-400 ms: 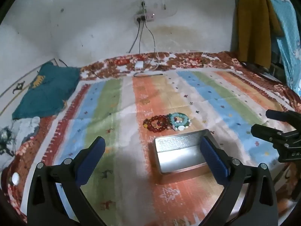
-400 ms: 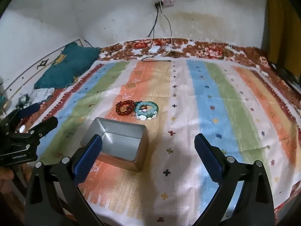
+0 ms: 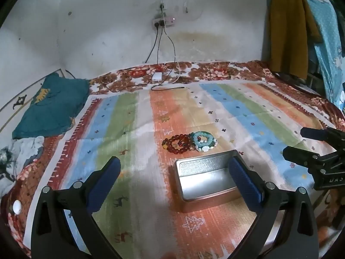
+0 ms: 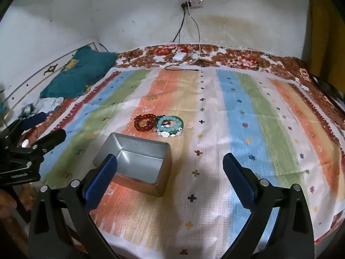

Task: Organize jewelry
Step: 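Move both grippers toward the cluster of bead bracelets beside the tin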

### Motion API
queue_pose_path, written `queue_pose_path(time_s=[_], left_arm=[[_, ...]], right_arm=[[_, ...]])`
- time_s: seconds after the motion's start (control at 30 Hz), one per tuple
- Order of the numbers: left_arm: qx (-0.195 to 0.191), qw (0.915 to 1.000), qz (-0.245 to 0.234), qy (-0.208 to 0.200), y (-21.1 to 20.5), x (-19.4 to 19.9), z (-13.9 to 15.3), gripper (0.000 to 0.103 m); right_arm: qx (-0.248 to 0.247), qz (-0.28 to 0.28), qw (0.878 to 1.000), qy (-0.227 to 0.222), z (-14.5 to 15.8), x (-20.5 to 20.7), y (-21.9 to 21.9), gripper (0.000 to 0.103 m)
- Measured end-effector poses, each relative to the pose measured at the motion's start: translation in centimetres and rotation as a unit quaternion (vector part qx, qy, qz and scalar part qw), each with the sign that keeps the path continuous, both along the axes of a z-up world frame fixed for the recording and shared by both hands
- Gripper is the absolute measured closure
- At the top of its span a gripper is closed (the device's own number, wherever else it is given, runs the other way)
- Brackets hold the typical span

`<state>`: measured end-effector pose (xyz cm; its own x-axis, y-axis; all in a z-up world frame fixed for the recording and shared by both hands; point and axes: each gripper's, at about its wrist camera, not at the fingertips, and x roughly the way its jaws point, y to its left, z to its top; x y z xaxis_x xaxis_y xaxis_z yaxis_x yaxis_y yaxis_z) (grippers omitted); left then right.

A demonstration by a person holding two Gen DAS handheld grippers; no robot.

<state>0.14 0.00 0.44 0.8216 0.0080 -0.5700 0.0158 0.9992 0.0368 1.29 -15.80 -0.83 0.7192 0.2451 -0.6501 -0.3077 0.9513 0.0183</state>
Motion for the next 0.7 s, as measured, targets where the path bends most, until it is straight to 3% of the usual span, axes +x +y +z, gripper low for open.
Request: queue_pose_path(time_s=[0.2,0.7], left_arm=[[-0.016,0.9997,0.007,0.014,0.5,0.1,-0.3,0.005],[-0.006,0.9997,-0.018,0.013,-0.4,0.1,-0.8,0.005]], right_arm=[[-0.007,0.003,1.000,-0.004,0.0,-0.1,-0.1,0.004],[-0.015,0.007,1.000,-0.009,0.0,-0.3,0.3,0.004]])
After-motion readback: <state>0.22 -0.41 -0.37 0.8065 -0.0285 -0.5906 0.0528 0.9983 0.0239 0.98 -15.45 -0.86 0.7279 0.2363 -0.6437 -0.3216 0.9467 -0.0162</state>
